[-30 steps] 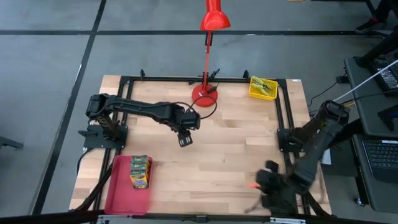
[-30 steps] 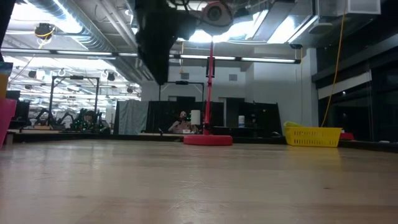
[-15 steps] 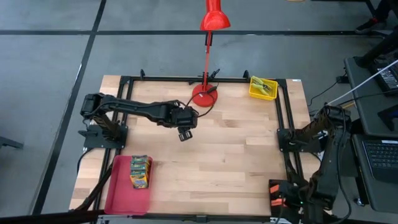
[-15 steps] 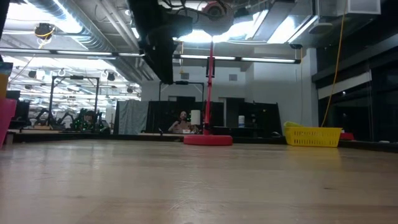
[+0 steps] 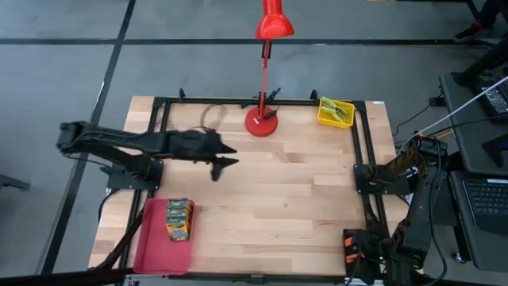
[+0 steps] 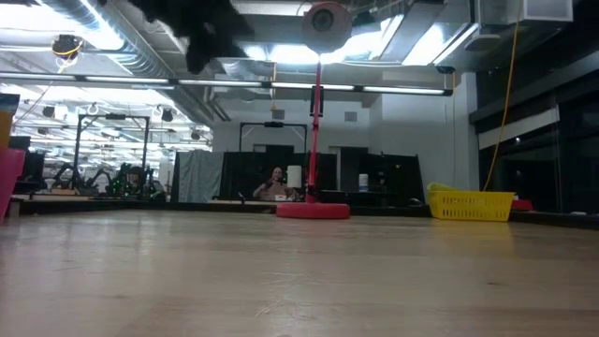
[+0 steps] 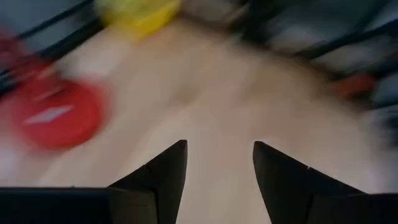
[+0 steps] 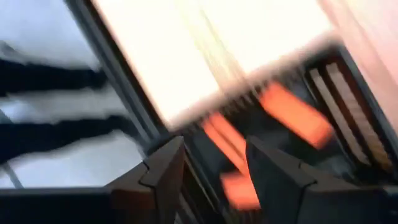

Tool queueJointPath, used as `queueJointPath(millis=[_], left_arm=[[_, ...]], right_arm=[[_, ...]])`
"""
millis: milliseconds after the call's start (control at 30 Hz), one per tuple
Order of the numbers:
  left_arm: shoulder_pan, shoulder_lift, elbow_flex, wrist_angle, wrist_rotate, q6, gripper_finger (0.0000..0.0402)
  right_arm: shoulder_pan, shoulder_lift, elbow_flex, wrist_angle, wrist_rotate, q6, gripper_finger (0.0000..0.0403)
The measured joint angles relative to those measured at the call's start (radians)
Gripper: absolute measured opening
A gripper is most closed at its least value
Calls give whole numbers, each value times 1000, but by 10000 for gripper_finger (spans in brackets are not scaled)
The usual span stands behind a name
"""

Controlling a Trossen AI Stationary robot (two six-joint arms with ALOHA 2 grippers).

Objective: Pick & Place School Supplies
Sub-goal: Return to Home Position

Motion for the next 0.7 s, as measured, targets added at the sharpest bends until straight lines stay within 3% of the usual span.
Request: queueJointPath(millis=[67,167,300,500,700], left_arm=[[18,-110,-107,177,132,-13,180],[66,-223,-241,332,220,-75,177],[132,-259,-280,475,322,-68,171],[220,-299,-200,506,422,80,162],[324,-516,-199,311,421,197,150]], right_arm=[[-10,1,-2,30,119,0,178],[-70,-1,-41,70,293,-55,179],[-181,-31,-135,136,458,-50,180],[-316,-185,-203,164,767,-110,180],[-355,-344,-193,186,815,-318,180]])
